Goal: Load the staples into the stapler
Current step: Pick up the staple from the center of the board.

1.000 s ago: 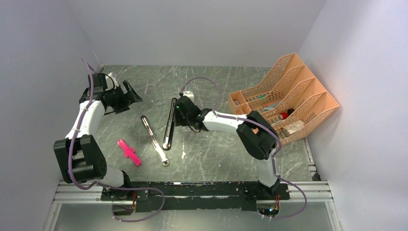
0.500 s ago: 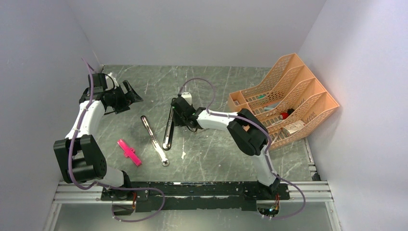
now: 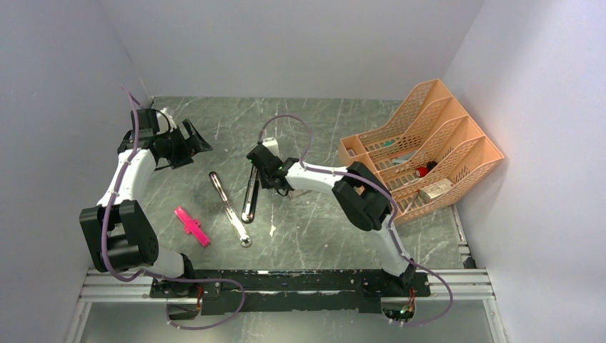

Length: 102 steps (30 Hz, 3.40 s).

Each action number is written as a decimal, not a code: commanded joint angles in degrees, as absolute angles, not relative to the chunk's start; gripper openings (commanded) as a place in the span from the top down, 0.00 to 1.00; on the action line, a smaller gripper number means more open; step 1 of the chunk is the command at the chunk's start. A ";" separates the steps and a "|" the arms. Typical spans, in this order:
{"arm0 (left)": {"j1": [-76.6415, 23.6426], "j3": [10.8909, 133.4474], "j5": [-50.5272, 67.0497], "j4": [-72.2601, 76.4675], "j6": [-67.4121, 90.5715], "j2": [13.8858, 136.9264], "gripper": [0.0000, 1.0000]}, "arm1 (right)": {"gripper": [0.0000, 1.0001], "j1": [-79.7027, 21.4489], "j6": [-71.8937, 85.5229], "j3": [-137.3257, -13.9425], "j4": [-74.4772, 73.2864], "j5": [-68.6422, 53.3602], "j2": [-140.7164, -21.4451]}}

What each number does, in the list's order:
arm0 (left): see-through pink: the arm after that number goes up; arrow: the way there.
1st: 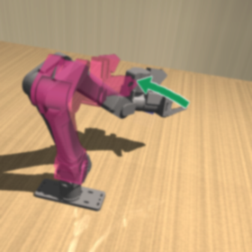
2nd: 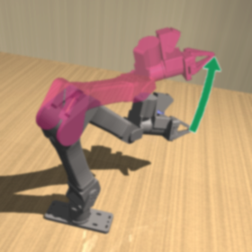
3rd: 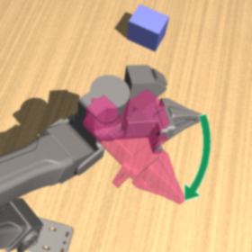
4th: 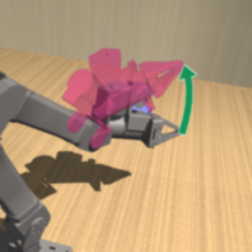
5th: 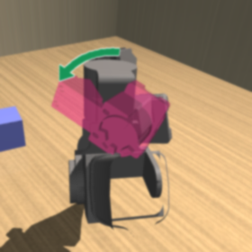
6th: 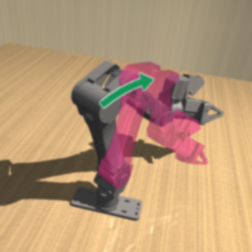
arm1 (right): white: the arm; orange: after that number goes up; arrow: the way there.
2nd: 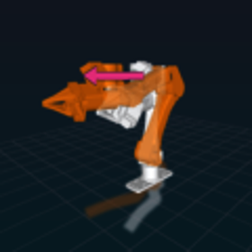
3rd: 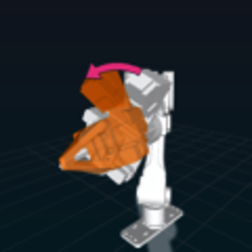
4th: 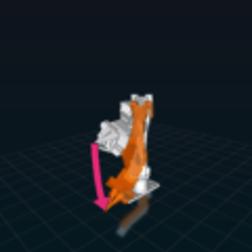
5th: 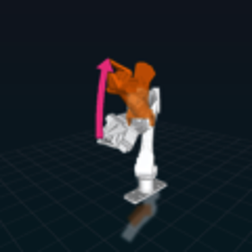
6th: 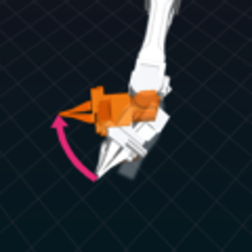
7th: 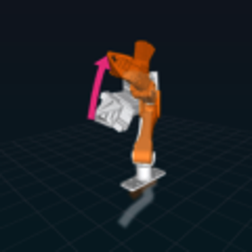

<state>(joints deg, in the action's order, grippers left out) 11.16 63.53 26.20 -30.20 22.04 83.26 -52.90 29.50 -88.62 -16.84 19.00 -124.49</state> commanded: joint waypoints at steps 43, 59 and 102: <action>11.69 63.28 27.99 -28.76 21.62 83.21 0.12 | 0.85 -53.82 28.24 -81.69 -22.39 14.68 -123.01; 11.12 52.79 35.17 -10.02 23.80 62.82 0.00 | 1.00 -49.52 5.90 -45.15 32.80 4.88 -83.63; -11.53 16.23 50.92 71.44 35.50 45.40 0.09 | 1.00 -47.09 15.36 -27.14 76.48 -25.32 -72.38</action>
<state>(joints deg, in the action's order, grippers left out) -8.73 18.83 47.35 63.37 39.51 46.15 -47.31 15.86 -26.13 73.06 -22.04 -71.68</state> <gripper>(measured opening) 0.932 0.044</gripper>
